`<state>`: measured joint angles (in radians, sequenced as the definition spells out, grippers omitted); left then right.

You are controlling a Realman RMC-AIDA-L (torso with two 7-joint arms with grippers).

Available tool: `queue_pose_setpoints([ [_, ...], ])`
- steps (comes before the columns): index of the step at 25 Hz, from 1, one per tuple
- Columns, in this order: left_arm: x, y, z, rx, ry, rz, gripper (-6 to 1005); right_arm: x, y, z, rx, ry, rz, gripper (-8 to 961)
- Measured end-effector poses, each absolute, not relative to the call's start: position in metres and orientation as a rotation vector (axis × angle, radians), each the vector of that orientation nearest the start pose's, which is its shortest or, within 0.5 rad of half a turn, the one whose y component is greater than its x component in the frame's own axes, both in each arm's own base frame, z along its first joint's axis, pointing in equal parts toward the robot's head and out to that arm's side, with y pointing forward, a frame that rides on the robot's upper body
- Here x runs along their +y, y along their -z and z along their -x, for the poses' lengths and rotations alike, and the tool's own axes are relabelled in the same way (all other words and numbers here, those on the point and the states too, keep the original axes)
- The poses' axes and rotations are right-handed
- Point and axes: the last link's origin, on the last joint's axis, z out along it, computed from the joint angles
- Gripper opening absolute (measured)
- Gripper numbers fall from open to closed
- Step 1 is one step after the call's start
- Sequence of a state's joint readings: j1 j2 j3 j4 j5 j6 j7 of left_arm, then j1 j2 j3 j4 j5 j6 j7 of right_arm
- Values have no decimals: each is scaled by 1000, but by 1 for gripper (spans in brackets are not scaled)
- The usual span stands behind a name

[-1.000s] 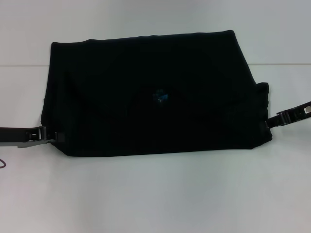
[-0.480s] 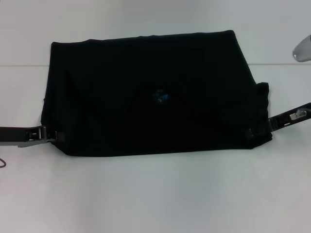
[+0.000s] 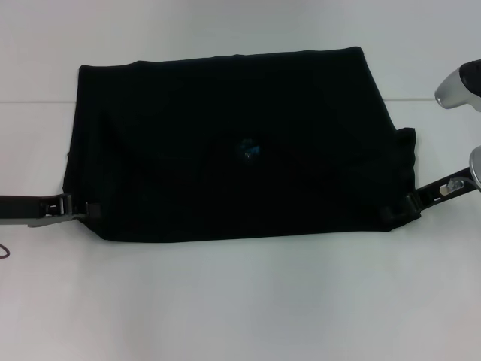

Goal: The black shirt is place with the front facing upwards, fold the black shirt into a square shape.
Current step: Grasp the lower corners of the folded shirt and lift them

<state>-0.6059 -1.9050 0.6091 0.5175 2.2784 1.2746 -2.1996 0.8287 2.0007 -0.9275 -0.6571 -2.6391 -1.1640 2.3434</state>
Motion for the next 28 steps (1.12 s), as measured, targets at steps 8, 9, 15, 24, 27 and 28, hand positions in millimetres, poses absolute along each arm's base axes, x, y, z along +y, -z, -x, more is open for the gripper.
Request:
queue_pose_setpoints([
  [8, 368, -50, 333, -1679, 389, 2135, 3, 423, -10, -257, 1204, 255, 2368, 434],
  [9, 369, -50, 333, -1678, 389, 2136, 4, 423, -10, -257, 1205, 255, 2368, 386],
  [15, 369, -50, 332, -1679, 388, 2139, 4, 424, -13, -257, 1214, 248, 2364, 152],
  [24, 361, -55, 322, -1731, 392, 2228, 3, 413, -41, -259, 1290, 211, 2428, 65],
  [27, 349, -56, 316, -1791, 372, 2316, 3, 400, -57, -267, 1334, 240, 2477, 65],
  [28, 343, -57, 314, -1818, 360, 2357, 3, 394, -59, -270, 1348, 258, 2503, 65],
])
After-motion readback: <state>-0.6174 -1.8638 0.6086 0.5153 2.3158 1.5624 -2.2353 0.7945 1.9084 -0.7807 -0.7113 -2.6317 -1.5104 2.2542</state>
